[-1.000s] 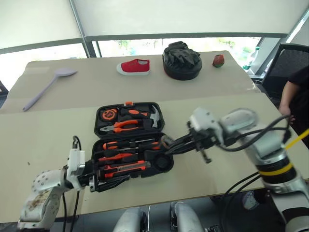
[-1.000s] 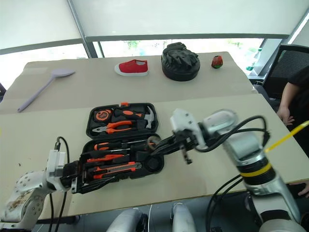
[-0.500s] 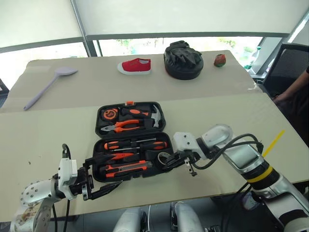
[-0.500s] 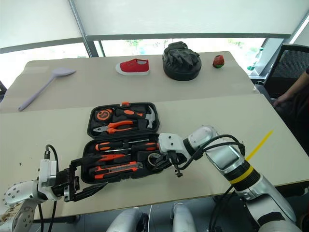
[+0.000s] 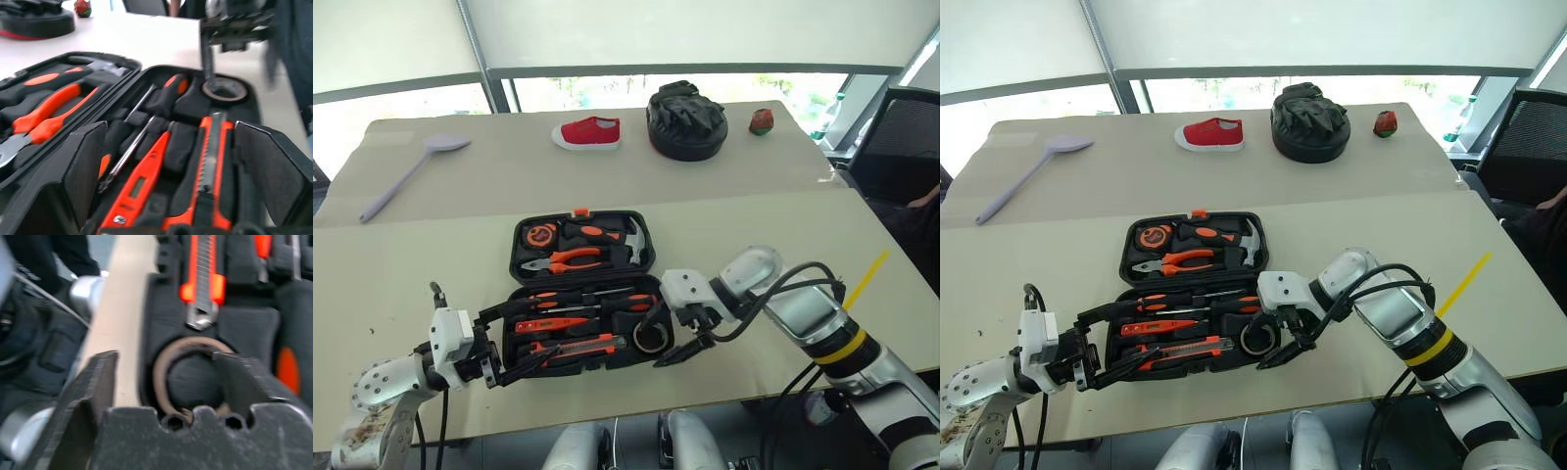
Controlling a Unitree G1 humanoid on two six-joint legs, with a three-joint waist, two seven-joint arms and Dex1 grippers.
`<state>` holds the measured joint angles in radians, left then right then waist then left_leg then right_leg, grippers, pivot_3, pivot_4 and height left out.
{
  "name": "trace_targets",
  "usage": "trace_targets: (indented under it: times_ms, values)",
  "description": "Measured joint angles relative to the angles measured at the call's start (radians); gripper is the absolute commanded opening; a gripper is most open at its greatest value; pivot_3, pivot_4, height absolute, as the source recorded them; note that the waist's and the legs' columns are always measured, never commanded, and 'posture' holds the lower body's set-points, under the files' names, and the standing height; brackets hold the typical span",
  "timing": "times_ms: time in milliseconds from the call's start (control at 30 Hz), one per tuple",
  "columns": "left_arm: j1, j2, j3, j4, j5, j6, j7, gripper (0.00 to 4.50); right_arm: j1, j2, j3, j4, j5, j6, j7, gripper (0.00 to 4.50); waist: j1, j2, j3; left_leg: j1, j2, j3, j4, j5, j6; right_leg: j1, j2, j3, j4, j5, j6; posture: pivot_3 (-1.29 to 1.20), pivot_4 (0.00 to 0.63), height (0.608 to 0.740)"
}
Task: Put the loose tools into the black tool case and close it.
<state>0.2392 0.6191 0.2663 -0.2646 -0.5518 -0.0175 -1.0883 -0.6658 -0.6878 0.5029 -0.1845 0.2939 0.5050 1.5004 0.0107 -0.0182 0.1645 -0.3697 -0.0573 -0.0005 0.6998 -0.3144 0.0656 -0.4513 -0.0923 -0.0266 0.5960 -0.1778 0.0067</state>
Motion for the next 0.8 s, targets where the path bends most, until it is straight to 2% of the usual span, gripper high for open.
trace_targets:
  times_ms: [233, 333, 400, 467, 533, 700, 800]
  values:
    - [-0.049, 0.002, 0.103, 0.061, -0.008, 0.062, 0.122, 4.50, 0.011, -0.035, -0.212, 0.059, 0.172, 0.008, 0.029, 4.43, 0.001, 0.000, 0.000, 0.000, 0.000, 0.000, 0.000, 0.001, -0.002, 0.001, 0.000, 0.001, 0.002, 0.002, -0.002, 0.00, 0.150, 0.740]
    - [-0.089, 0.019, 0.117, 0.119, 0.023, 0.118, 0.210, 3.77, 0.014, -0.017, -0.294, 0.167, 0.172, -0.038, -0.025, 3.73, 0.001, -0.001, 0.000, 0.001, 0.000, 0.000, 0.001, 0.002, -0.004, 0.000, 0.000, 0.001, 0.004, 0.003, -0.003, 0.00, 0.150, 0.740]
    - [-0.110, 0.033, 0.120, 0.160, 0.063, 0.168, 0.276, 3.10, 0.014, 0.009, -0.330, 0.264, 0.120, -0.114, -0.102, 3.01, 0.001, -0.001, 0.000, 0.001, 0.000, 0.001, 0.001, 0.004, -0.006, -0.001, 0.000, 0.001, 0.008, 0.003, -0.003, 0.00, 0.150, 0.740]
    - [-0.134, 0.038, 0.114, 0.185, 0.096, 0.230, 0.344, 2.50, 0.019, 0.020, -0.327, 0.354, 0.021, -0.253, -0.178, 2.38, 0.000, -0.001, 0.000, 0.001, -0.001, 0.002, 0.002, 0.004, -0.006, -0.004, 0.000, 0.003, 0.014, 0.003, -0.004, 0.00, 0.150, 0.740]
    - [-0.154, 0.039, 0.105, 0.190, 0.114, 0.298, 0.393, 1.71, 0.028, 0.052, -0.324, 0.436, -0.064, -0.368, -0.257, 1.60, -0.001, -0.001, 0.000, 0.001, 0.000, 0.003, 0.002, 0.005, -0.008, -0.005, 0.001, 0.003, 0.015, 0.003, -0.004, 0.00, 0.150, 0.740]
    - [-0.213, 0.039, 0.022, 0.189, 0.133, 0.376, 0.409, 0.12, 0.056, 0.131, -0.305, 0.506, -0.140, -0.455, -0.352, 0.01, -0.007, -0.001, 0.000, 0.001, 0.000, 0.003, 0.002, 0.006, -0.009, -0.006, 0.001, 0.006, 0.015, 0.004, -0.006, 0.00, 0.150, 0.740]
    - [-0.253, 0.041, -0.013, 0.193, 0.144, 0.411, 0.396, 0.02, 0.058, 0.173, -0.283, 0.524, -0.174, -0.473, -0.388, 0.00, -0.010, -0.001, 0.000, 0.001, 0.000, 0.003, 0.002, 0.007, -0.009, -0.005, 0.001, 0.009, 0.016, 0.004, -0.006, 0.00, 0.150, 0.740]
